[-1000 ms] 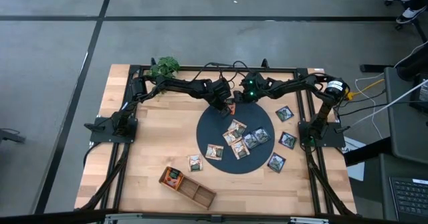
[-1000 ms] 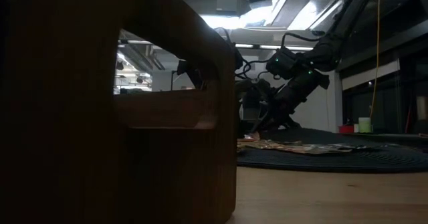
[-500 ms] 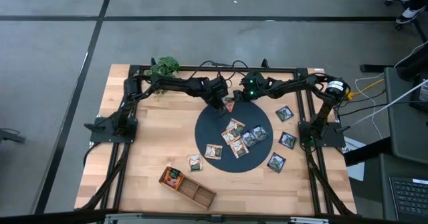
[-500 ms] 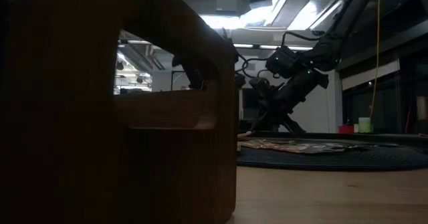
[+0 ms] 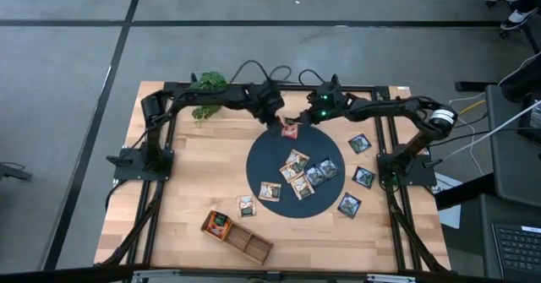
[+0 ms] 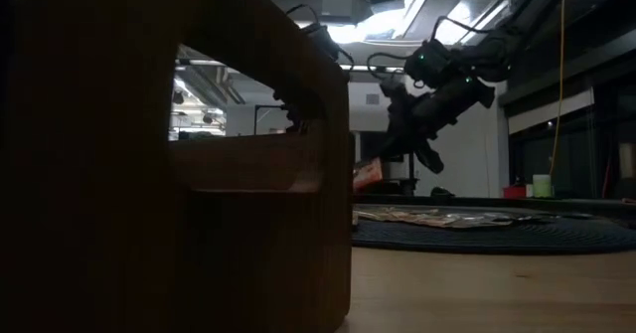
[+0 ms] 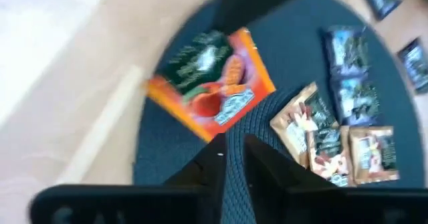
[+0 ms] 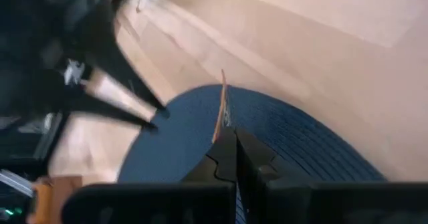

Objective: Pick & Place Tea
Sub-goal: Put the orange tea bag into the left section of the wooden organizer

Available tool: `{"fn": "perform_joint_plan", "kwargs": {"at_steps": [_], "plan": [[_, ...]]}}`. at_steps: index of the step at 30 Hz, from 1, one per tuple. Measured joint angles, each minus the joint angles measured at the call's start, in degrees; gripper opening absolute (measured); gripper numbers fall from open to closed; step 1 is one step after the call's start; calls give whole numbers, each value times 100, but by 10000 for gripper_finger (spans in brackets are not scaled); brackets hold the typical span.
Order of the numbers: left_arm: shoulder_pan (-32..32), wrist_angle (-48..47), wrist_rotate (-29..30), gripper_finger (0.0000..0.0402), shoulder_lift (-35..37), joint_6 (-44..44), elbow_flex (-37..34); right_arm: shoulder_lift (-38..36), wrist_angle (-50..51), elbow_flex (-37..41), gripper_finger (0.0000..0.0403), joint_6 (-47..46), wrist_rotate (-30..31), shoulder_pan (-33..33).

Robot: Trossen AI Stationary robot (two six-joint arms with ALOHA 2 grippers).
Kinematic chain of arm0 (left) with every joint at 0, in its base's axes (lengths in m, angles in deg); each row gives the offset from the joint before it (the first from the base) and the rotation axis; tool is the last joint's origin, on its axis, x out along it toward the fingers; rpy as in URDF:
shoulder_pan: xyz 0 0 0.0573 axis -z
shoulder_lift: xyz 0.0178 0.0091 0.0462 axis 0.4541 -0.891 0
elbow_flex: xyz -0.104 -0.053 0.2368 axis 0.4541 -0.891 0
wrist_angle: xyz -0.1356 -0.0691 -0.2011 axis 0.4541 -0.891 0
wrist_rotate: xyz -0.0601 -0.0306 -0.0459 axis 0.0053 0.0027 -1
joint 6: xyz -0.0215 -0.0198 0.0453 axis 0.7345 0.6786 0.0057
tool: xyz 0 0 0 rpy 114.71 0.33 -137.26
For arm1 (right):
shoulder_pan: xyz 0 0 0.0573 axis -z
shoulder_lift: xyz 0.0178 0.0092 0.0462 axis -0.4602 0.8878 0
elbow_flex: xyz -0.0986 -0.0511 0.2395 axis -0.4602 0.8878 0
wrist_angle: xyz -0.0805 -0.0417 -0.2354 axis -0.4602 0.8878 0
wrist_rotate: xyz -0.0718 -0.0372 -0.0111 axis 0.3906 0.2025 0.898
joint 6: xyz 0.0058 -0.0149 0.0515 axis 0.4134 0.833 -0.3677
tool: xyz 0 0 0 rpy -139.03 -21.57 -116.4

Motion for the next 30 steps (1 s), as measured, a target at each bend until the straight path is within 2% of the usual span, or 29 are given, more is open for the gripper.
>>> {"fn": "perform_joint_plan", "kwargs": {"at_steps": [6,13,19,30], "plan": [[-349,122,-675,121,289,-339,4,-311,82,0,1,290,-256,-21],[-408,309,-715,166,438,-970,13,-465,-131,0,1,311,-419,-58],[-316,390,-706,169,438,-1230,15,-463,-441,2,0,275,-623,-142],[-243,147,-850,146,438,-1439,15,-460,-998,2,0,295,-774,-179]]}}
